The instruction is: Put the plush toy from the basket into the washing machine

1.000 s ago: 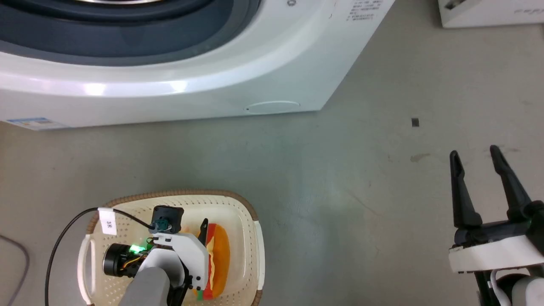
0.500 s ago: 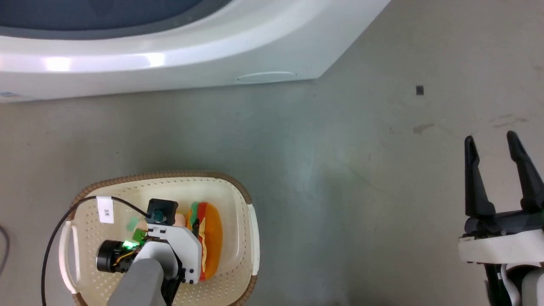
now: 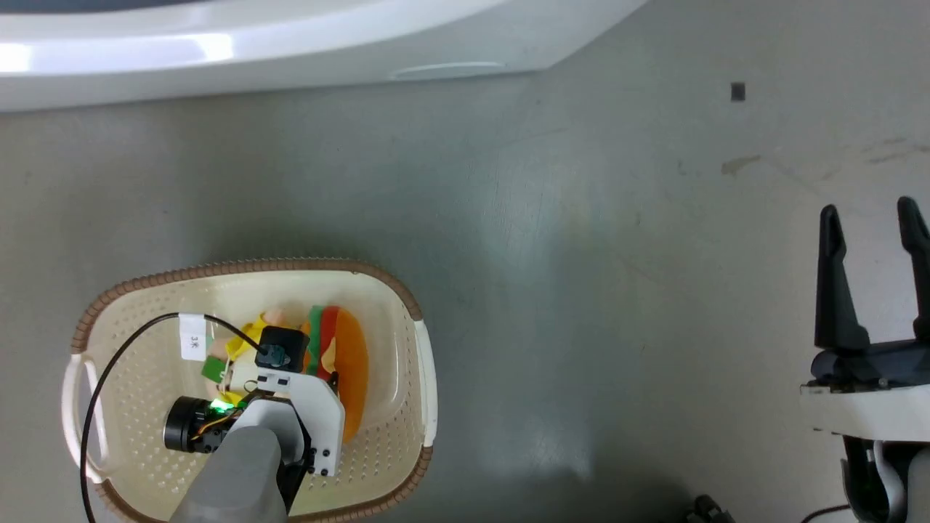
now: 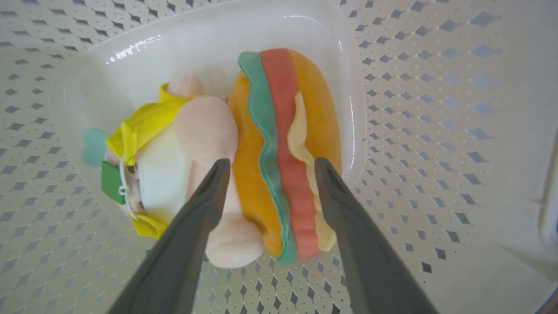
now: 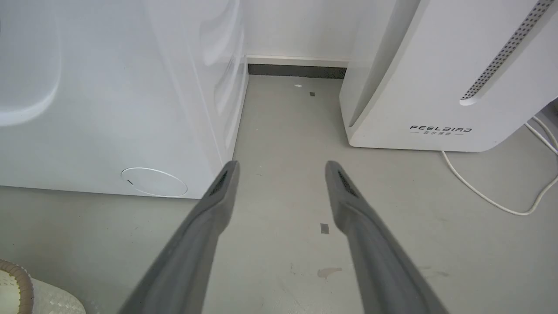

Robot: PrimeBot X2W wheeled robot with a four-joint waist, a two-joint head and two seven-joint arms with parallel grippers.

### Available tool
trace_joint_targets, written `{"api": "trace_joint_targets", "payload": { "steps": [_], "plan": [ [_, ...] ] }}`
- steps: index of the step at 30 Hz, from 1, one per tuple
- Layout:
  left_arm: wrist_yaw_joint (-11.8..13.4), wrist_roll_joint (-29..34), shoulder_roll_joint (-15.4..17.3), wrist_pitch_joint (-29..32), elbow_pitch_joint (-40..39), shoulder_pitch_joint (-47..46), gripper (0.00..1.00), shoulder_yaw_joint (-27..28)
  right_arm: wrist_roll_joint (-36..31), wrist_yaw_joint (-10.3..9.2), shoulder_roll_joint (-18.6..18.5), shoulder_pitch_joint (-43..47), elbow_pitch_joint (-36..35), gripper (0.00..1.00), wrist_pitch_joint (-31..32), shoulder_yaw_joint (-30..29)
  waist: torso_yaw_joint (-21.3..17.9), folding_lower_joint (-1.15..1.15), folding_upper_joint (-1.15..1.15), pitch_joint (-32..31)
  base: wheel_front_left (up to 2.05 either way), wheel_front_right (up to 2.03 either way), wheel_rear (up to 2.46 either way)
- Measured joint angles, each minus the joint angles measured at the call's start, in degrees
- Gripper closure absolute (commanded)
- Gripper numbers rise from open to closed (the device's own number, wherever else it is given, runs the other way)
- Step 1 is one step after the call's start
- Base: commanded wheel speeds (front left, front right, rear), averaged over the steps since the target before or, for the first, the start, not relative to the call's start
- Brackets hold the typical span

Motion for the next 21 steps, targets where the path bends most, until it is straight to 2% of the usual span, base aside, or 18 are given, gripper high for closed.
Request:
{"api": "trace_joint_targets", "payload": {
  "steps": [18, 19, 20, 21],
  "plan": [
    [-0.5, -2.3, -0.2, -0.9, 9.6, -7.9, 0.0, -4.3, 0.4, 0.0, 0.0, -2.5, -2.3, 0.0, -2.0, -1.4, -0.1, 0.0, 0.0, 9.3, 0.0, 0.0, 0.0],
    [-0.7, -2.4, -0.3, -0.8, 9.7, -8.1, 0.74, -4.3, 0.4, 0.0, 0.0, -2.7, -2.3, 0.0, -2.2, -1.4, -0.1, 0.0, 0.0, 9.4, 0.0, 0.0, 0.0],
    [-1.1, -2.5, -0.3, -0.8, 9.8, -8.1, 1.0, -4.4, 0.4, 0.0, 0.0, -2.8, -2.3, 0.0, -2.2, -1.4, 0.0, 0.0, 0.0, 9.3, 0.0, 0.0, 0.0],
    [-1.4, -2.8, -0.3, -0.8, 9.9, -8.0, 1.0, -4.4, 0.4, 0.0, 0.0, -2.8, -2.3, 0.0, -2.2, -1.3, 0.0, 0.0, 0.0, 9.1, 0.0, 0.0, 0.0]
  ]
}}
